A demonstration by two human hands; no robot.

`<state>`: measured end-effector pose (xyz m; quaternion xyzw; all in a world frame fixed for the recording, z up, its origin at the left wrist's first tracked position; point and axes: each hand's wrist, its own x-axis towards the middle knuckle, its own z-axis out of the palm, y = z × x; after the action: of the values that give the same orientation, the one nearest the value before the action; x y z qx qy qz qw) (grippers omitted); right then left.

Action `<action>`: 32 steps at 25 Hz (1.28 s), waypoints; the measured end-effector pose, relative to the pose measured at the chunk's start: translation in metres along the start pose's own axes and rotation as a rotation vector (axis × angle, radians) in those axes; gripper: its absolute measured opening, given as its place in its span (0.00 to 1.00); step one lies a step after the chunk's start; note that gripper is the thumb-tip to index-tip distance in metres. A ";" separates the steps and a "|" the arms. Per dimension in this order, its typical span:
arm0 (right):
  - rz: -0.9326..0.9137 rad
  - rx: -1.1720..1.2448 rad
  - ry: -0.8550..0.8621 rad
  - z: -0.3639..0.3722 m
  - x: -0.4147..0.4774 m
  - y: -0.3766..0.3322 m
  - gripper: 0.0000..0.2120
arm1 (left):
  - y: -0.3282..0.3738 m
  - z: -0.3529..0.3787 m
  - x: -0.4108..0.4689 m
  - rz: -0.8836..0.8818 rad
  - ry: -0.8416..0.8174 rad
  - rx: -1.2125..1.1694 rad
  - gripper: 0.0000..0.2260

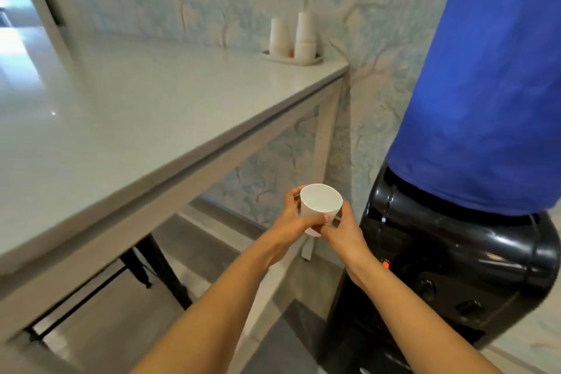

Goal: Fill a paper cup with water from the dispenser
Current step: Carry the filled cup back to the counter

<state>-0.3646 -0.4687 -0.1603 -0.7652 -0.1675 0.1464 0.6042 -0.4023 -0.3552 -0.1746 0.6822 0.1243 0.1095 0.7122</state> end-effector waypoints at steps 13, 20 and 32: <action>-0.247 -0.001 -0.093 0.040 0.047 -0.203 0.33 | 0.203 -0.086 0.006 0.265 0.208 0.085 0.32; -0.263 -0.020 -0.190 0.109 0.072 -0.245 0.31 | 0.229 -0.160 0.008 0.270 0.348 0.095 0.31; -0.201 -0.068 -0.298 0.186 0.110 -0.241 0.32 | 0.206 -0.234 0.028 0.198 0.465 0.107 0.31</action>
<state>-0.3643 -0.2066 0.0302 -0.7344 -0.3357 0.1913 0.5580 -0.4495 -0.1156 0.0213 0.6843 0.2230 0.3259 0.6130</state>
